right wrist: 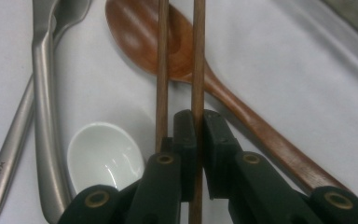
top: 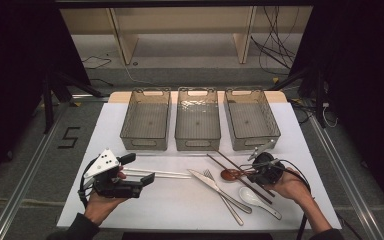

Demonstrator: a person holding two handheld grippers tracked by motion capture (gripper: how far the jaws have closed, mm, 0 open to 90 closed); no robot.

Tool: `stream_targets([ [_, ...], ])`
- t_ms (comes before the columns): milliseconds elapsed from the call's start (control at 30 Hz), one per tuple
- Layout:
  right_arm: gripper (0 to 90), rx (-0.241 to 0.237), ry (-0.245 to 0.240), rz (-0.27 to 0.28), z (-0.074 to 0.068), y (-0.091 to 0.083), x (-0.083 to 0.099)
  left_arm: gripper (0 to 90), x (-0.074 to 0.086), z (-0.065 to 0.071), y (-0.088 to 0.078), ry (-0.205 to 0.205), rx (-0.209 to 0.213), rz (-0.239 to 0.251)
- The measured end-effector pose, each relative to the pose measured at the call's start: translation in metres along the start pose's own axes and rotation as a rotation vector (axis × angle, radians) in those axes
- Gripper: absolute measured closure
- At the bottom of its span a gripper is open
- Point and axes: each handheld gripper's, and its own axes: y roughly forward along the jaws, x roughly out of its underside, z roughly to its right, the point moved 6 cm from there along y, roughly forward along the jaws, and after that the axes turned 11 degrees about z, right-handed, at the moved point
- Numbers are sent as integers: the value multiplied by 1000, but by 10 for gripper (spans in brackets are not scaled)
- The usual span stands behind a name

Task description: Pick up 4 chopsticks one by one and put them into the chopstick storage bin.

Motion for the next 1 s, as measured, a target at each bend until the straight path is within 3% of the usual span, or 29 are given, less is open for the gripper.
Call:
stream_targets([
  [733, 852, 26, -50, 129, -15, -17, -28, 62, 1, 0, 1, -4, 0, -10],
  [1000, 851, 22, -37, 159, -18, -18, -33, 62, 2, 0, 2, -8, -2, -18],
])
